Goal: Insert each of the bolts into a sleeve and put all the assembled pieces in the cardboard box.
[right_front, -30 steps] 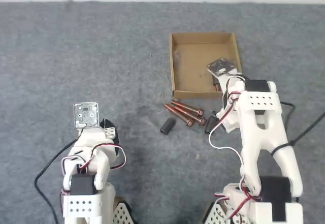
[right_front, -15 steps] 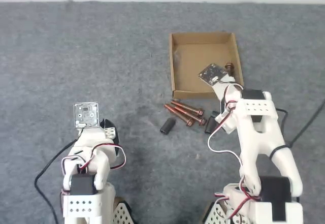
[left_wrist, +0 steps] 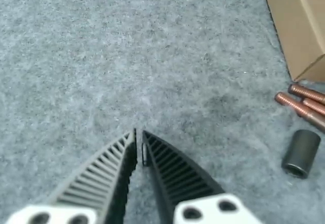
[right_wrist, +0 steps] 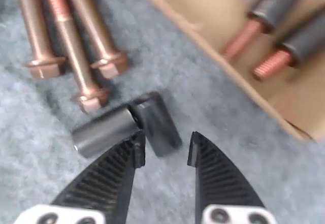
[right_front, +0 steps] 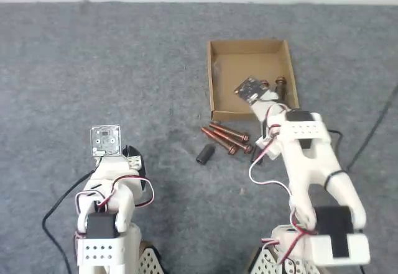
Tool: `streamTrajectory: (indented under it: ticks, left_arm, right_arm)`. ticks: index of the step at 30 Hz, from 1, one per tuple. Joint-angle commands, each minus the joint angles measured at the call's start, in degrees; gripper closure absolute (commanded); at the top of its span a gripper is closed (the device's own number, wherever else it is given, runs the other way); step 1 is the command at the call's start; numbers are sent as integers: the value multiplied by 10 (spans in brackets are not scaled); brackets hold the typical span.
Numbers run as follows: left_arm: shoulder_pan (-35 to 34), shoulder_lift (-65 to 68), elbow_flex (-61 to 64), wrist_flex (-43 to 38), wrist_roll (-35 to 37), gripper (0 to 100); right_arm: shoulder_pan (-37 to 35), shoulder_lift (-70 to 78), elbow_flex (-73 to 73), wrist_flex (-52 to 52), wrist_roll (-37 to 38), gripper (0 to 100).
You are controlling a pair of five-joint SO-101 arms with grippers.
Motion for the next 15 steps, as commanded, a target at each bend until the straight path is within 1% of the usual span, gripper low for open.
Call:
streamTrajectory:
  ticks: [1,4,10,15]
  left_arm:
    - [3,5,-5,-2,-5,988]
    - [3,5,-5,-2,-5,988]
    - [3,4,-5,-2,-7,988]
    - [3,4,-5,-2,-36,988]
  right_arm:
    - [-22,25,-2,-36,4,879]
    - [-15,52,-2,-56,7,879]
    - [0,55,-5,-54,8,880]
    - [0,54,-5,-42,8,876]
